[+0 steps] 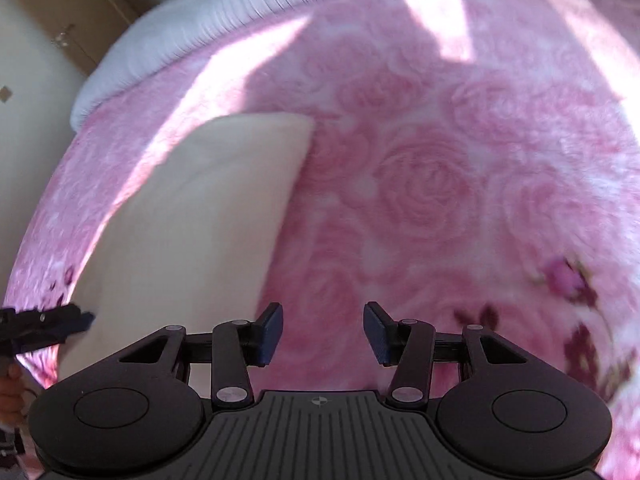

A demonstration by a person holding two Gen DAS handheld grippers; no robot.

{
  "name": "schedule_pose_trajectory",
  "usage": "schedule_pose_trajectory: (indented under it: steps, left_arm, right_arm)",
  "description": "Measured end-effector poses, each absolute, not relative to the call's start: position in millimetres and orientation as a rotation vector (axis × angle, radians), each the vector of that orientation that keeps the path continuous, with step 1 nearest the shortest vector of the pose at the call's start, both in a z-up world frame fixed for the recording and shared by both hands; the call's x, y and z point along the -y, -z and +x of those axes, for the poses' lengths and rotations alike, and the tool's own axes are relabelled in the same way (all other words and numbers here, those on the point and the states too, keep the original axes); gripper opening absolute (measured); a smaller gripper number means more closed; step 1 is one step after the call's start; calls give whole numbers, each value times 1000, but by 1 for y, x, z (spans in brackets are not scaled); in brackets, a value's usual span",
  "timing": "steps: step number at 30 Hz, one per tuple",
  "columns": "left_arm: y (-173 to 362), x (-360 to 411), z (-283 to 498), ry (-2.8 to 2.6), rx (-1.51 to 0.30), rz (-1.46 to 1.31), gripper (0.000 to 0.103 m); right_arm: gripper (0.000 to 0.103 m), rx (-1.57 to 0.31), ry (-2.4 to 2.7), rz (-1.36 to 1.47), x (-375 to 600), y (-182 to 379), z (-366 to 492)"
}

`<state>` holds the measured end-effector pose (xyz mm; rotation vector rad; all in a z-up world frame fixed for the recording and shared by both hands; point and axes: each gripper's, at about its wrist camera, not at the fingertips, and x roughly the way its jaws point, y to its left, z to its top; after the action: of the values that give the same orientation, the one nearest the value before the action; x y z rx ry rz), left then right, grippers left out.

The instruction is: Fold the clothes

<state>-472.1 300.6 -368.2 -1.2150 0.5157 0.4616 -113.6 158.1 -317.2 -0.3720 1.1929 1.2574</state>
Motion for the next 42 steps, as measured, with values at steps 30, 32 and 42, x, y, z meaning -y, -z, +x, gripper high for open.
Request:
schedule_pose_trajectory:
  steps: [30, 32, 42]
  left_arm:
    - [348, -357, -493, -507, -423, -1088, 13]
    - [354, -359, -500, -518, -424, -1100, 13]
    - [381, -371, -514, -559, -416, -1162, 14]
  right_arm:
    - [39, -1063, -1531, -690, -268, 319, -200]
    - [39, -1033, -1534, -716, -270, 320, -210]
    - [39, -985, -1551, -693, -270, 330, -233]
